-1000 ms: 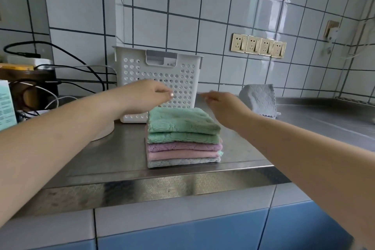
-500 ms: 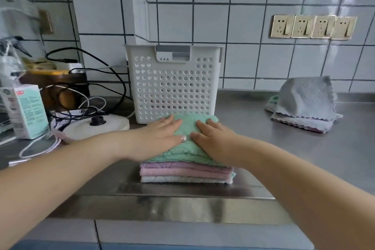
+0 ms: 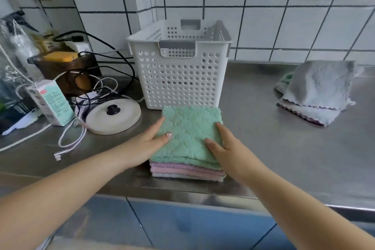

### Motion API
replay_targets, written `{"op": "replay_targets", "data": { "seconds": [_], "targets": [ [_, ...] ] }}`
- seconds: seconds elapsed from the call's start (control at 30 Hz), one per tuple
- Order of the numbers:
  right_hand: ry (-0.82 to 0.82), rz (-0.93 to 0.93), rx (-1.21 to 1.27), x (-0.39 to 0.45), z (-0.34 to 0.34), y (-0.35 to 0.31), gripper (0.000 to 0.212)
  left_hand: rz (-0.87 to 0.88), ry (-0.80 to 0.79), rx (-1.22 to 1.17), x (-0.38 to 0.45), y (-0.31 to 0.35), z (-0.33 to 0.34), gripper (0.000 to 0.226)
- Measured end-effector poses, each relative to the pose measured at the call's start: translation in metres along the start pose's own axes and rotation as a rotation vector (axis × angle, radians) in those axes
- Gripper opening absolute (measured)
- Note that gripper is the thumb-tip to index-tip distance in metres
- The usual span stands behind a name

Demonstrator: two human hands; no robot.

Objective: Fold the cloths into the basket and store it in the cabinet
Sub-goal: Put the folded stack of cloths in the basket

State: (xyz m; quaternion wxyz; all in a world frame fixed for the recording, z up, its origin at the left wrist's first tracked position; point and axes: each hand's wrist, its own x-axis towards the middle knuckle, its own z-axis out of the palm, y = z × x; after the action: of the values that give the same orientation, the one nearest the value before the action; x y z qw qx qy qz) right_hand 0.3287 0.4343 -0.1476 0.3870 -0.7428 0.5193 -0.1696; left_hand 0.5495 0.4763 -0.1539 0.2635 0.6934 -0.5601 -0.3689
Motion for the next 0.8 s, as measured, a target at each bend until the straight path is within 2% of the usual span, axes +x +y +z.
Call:
{"op": "replay_targets", "data": {
  "seconds": [0.1,0.17,0.23,0.33,0.4,0.5,0.63,0.8],
  "targets": [
    [0.035,0.189,0.291,-0.005,-0.013,-0.012,0.067,-0.195,0.097,-0.299,0.008,0.006,-0.009,0.084],
    [0.032,0.351,0.393,0.003,-0.017,-0.013,0.074,-0.293,0.073,-0.485,0.012,0.016,-0.012,0.074],
    [0.007,0.469,0.476,0.007,-0.018,-0.014,0.077,-0.359,0.049,-0.570,0.010,0.025,-0.011,0.058],
    [-0.033,0.583,0.678,0.011,-0.018,-0.020,0.062,-0.434,0.036,-0.677,0.009,0.035,-0.012,0.048],
    [-0.039,0.627,0.739,0.010,-0.020,-0.026,0.049,-0.455,0.033,-0.725,0.005,0.039,-0.014,0.042],
    [-0.032,0.671,0.819,0.010,-0.025,-0.033,0.047,-0.460,0.025,-0.788,0.000,0.045,-0.018,0.040],
    [-0.082,0.645,0.889,-0.003,-0.030,-0.039,0.035,-0.425,-0.025,-0.850,-0.007,0.050,-0.024,0.044],
    [-0.115,0.573,0.942,-0.027,-0.052,-0.051,0.031,-0.360,-0.019,-0.860,-0.035,0.070,-0.035,0.035]
  ]
}}
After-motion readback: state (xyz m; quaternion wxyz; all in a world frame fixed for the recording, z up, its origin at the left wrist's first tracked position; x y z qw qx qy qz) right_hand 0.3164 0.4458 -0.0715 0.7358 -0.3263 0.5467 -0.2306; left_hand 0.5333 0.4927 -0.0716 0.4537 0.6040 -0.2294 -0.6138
